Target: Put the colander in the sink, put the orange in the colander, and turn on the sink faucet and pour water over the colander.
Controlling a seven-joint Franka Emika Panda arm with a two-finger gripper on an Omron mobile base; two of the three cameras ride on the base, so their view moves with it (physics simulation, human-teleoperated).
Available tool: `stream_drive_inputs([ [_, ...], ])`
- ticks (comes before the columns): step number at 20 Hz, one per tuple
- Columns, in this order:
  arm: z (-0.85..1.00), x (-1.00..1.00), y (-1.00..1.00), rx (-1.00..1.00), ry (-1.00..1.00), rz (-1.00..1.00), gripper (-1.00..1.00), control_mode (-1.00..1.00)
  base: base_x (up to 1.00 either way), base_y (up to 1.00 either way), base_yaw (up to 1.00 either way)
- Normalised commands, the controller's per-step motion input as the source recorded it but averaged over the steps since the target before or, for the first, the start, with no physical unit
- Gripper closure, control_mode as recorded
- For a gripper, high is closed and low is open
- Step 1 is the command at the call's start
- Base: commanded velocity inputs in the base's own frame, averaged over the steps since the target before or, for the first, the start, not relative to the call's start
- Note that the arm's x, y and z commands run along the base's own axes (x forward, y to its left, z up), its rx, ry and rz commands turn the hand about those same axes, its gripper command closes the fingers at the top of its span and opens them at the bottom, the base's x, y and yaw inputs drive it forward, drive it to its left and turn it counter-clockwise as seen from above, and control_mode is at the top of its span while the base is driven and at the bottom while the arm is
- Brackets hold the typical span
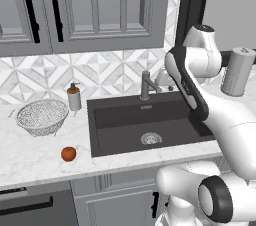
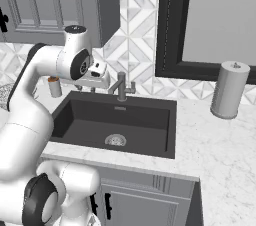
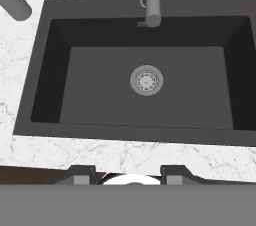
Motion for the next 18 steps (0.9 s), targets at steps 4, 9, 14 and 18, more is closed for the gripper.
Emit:
stream_drive_inputs([
  [4,-0.03,-0.44,0.0,0.0,-0.05,0.0,-1.0,-1.0,0.0,0.0,0.0],
  [9,-0.26,-0.64,0.52,0.02,-0.15,0.0,-1.0,-1.0,0.0,0.0,0.0],
  [14,-0.33,-0.32,0.91,0.11,-0.07,-0.09,-1.0,-1.0,0.0,0.0,0.0],
  [18,-0.31,0.0,1.0,0.16,-0.02,-0.11,-1.0,-1.0,0.0,0.0,0.0],
])
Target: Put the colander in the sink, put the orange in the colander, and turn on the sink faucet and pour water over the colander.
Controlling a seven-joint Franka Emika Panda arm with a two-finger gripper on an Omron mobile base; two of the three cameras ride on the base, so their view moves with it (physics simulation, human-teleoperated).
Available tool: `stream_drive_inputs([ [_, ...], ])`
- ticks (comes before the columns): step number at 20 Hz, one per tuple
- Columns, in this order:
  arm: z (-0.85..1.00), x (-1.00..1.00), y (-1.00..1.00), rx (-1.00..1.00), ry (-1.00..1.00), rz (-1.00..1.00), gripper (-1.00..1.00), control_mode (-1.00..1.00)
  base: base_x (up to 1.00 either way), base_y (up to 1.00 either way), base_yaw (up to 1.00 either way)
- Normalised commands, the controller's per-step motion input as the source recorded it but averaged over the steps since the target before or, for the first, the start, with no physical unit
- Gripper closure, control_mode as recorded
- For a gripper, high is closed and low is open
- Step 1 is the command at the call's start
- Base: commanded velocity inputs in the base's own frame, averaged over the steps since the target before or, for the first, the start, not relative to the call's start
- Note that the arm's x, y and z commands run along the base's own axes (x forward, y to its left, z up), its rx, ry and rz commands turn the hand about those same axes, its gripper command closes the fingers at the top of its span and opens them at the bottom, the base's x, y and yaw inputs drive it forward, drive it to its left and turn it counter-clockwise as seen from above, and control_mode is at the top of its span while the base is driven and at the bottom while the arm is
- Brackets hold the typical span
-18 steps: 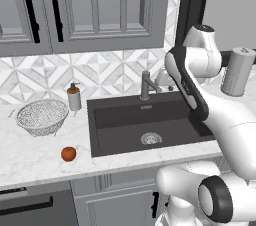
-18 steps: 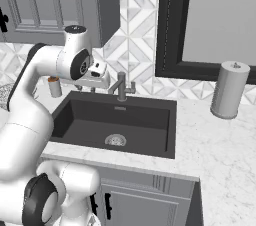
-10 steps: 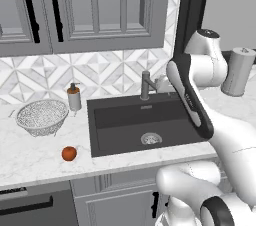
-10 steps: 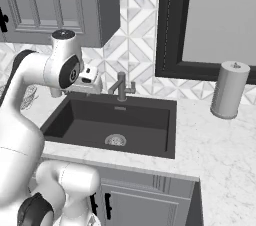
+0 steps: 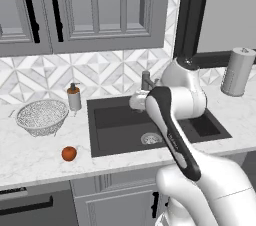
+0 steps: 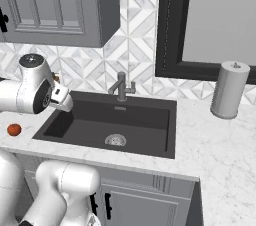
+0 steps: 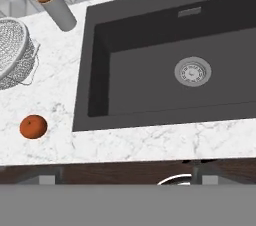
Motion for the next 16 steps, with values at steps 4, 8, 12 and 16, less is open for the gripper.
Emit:
stream_drive_inputs([
  [4,-0.11,0.03,1.0,0.18,-0.06,-0.07,-1.0,-1.0,0.0,0.0,0.0],
  [8,-0.02,0.1,0.98,0.12,0.0,-0.05,-1.0,-1.0,0.0,0.0,0.0],
  [12,0.0,0.21,1.0,0.0,0.03,-0.05,-1.0,-1.0,0.0,0.0,0.0],
  [16,0.0,0.4,0.79,0.0,0.0,-0.03,-1.0,-1.0,0.0,0.0,0.0],
])
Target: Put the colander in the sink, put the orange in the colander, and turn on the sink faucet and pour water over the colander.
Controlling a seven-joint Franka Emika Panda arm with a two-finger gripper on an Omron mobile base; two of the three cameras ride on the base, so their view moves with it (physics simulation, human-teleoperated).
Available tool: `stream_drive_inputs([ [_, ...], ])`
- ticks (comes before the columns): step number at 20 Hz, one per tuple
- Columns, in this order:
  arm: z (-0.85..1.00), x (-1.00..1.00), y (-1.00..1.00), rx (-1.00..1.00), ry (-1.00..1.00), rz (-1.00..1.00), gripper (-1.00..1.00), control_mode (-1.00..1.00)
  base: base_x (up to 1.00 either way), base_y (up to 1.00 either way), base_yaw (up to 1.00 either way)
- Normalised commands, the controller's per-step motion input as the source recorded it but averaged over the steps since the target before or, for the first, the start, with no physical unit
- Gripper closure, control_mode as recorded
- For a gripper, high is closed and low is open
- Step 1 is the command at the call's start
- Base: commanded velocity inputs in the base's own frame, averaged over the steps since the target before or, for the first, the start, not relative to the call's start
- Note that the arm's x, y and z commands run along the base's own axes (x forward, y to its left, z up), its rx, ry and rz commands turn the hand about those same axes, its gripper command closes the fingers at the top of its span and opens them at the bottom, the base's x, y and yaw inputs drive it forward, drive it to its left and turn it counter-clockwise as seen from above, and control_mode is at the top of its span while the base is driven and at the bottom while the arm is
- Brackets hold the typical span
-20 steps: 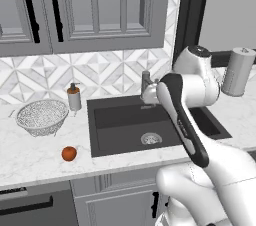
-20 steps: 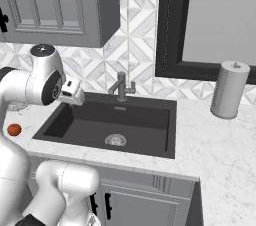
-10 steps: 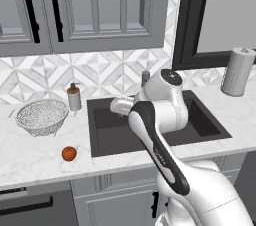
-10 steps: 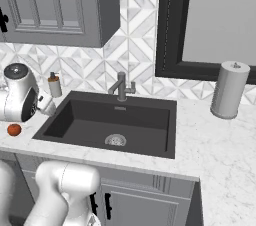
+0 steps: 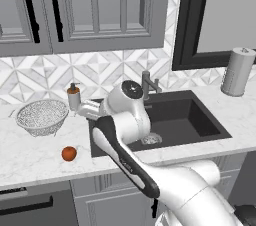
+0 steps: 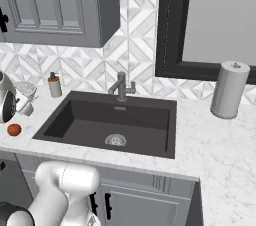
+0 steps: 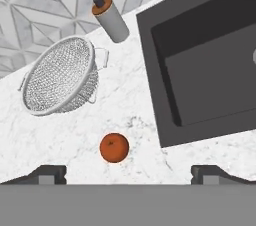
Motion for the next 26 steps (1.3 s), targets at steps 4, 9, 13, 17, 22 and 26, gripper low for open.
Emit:
stream_drive_inputs([
  [4,0.0,0.63,0.6,0.0,0.0,-0.01,-1.0,-1.0,0.0,0.0,0.0],
  [9,-0.12,0.7,0.59,0.0,0.03,-0.04,-1.0,-1.0,0.0,0.0,0.0],
  [13,-0.28,0.55,0.56,0.0,0.1,-0.1,-1.0,-1.0,0.0,0.0,0.0],
  [17,-0.28,0.41,0.47,0.0,0.06,-0.11,-1.0,-1.0,0.0,0.0,0.0],
  [22,-0.28,0.29,0.23,0.0,0.03,-0.1,-1.0,-1.0,0.0,0.0,0.0],
  [26,-0.3,0.19,0.21,0.0,0.0,-0.11,-1.0,-1.0,0.0,0.0,0.0],
])
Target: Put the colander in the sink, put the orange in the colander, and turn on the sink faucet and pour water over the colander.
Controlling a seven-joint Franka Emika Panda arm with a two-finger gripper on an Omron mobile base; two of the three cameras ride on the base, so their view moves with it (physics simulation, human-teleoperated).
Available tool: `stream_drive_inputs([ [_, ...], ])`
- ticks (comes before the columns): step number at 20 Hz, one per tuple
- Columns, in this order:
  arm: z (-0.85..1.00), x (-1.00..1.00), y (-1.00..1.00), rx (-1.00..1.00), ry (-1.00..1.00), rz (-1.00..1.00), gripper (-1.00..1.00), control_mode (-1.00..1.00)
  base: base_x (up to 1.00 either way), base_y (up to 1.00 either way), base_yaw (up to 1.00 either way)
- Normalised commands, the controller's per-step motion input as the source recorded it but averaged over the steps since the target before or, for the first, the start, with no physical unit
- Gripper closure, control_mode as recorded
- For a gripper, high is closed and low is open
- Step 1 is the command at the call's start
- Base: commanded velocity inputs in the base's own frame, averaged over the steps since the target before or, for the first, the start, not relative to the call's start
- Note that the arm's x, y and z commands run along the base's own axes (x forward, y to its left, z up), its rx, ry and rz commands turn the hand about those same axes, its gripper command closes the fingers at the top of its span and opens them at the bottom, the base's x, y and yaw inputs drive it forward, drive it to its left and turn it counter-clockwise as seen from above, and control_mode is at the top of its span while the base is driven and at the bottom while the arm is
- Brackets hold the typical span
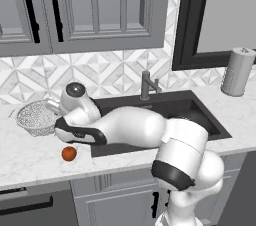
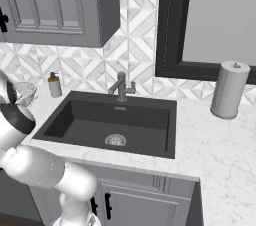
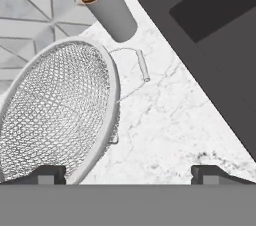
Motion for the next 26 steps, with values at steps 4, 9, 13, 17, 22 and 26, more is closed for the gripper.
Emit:
stream_drive_inputs([
  [4,-0.32,0.18,0.17,0.0,0.03,-0.07,-1.0,-1.0,0.0,0.0,0.0],
  [9,-0.08,0.3,0.11,0.04,0.1,0.0,-1.0,-1.0,0.0,0.0,0.0],
  [13,0.0,0.35,0.11,0.01,0.18,0.0,-1.0,-1.0,0.0,0.0,0.0],
  [17,-0.09,0.28,0.23,0.0,0.15,0.0,-1.0,-1.0,0.0,0.0,0.0],
  [22,-0.1,0.25,0.33,0.0,0.05,0.0,-1.0,-1.0,0.0,0.0,0.0],
  [26,-0.02,0.21,0.4,0.0,0.0,0.0,-1.0,-1.0,0.0,0.0,0.0],
])
